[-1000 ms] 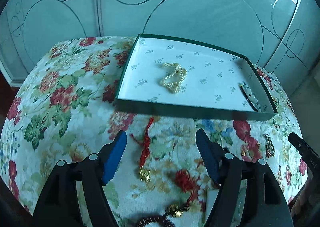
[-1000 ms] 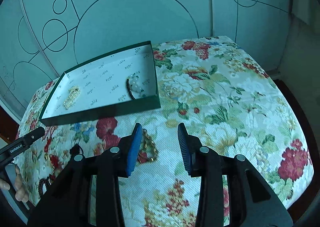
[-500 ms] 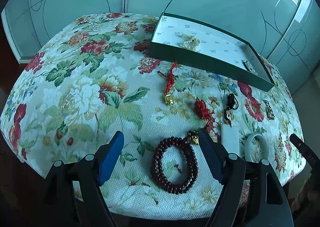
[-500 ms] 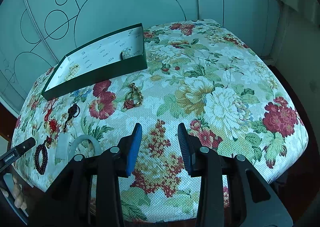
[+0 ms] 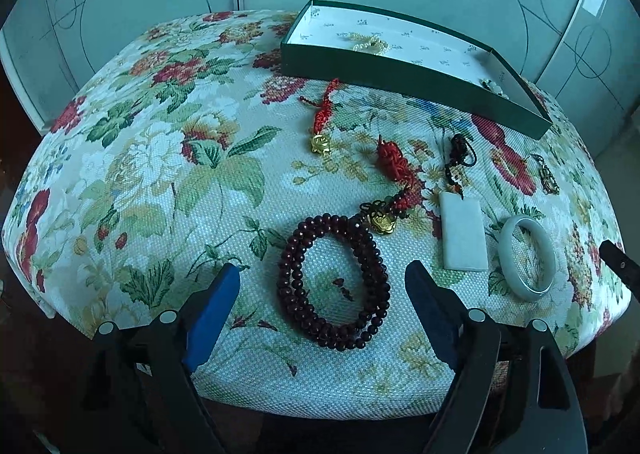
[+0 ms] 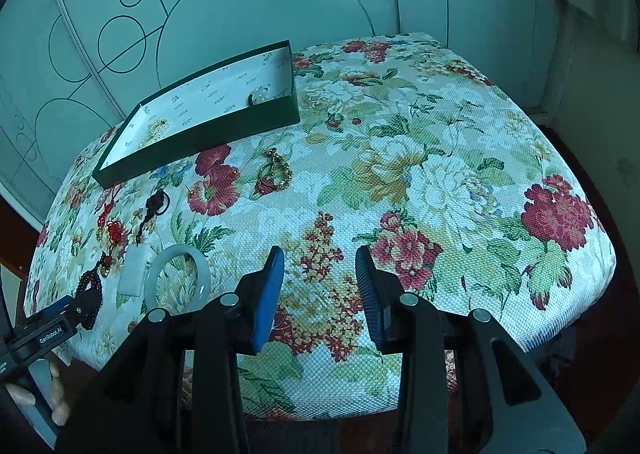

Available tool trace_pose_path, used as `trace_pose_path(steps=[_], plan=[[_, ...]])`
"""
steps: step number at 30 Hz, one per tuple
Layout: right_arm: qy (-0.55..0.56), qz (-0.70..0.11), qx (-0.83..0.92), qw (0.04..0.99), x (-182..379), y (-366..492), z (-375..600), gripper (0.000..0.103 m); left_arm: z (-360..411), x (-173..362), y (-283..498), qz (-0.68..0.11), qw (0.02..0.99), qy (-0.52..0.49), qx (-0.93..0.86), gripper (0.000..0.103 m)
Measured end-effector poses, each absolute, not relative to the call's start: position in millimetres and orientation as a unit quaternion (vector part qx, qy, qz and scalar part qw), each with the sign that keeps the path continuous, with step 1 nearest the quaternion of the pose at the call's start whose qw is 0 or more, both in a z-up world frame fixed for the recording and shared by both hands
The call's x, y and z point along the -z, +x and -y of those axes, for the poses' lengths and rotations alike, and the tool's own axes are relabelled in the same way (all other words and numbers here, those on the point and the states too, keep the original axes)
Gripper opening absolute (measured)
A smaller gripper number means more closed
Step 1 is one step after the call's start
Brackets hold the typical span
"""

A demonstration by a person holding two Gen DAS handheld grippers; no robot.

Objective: Organize jewelry
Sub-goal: 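Lower the left tool onto the dark red bead bracelet and close it, then lower the right tool onto the gold chain pendant and close it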

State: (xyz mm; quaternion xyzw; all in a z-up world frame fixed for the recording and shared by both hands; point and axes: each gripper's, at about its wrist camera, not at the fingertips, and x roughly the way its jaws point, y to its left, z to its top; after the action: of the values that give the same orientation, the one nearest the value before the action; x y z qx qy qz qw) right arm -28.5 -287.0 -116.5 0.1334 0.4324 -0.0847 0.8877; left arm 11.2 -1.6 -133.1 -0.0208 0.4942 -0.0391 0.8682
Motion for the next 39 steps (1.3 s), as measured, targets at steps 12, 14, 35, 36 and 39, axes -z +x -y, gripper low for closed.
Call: trace_pose_path(steps=[12,14,35,36,39], plan=[[0.135,-0.434,0.083,0.887,118,-26,285,0.037,7,133,0,-0.466,0.884,0.028,0.026,0.049],[0.135,-0.435,0.083,0.886,119,-25,285,0.037,6,133,0,-0.462,0.886,0.029,0.023,0.041],[0.13,-0.44,0.081,0.885,124,-16,282,0.037,-3,132,18,-0.454,0.89,0.01,0.034,0.011],[0.128,-0.441,0.08,0.885,124,-15,281,0.037,-4,131,18,-0.454,0.891,0.01,0.032,0.011],[0.123,-0.443,0.077,0.885,126,-8,278,0.037,-7,131,22,-0.452,0.892,0.009,0.028,0.011]])
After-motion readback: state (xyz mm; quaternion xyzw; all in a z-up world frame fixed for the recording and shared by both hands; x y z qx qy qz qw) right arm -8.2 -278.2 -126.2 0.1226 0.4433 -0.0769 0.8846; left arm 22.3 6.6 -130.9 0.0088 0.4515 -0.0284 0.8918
